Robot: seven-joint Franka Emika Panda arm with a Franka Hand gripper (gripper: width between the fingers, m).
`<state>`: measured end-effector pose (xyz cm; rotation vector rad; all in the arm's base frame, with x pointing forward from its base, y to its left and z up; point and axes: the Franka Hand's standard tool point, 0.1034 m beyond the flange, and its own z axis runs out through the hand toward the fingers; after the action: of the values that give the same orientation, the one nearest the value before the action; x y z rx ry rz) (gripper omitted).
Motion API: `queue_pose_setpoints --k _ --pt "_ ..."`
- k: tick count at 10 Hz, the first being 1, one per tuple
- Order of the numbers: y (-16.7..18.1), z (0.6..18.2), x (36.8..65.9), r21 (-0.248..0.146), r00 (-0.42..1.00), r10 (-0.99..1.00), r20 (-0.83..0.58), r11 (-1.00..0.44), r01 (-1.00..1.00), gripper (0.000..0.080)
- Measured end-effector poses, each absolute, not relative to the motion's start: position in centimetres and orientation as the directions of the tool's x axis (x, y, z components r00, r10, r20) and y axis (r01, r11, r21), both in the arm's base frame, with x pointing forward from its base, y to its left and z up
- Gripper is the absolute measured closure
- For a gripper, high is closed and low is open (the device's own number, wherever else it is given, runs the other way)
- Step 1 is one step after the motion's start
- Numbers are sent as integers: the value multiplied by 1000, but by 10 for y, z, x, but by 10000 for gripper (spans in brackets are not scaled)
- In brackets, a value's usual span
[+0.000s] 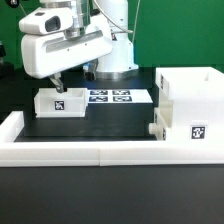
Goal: Assemble drawer
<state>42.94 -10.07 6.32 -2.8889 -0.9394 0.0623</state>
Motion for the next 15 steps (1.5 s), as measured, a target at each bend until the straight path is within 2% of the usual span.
queue_pose_setpoints --k 5,8,15 --pt "-98 58 427 -124 943 331 -29 -937 326 151" --pt "-94 51 422 -105 998 36 -58 -994 30 151" --pt "-79 17 404 -74 997 79 1 -994 79 151"
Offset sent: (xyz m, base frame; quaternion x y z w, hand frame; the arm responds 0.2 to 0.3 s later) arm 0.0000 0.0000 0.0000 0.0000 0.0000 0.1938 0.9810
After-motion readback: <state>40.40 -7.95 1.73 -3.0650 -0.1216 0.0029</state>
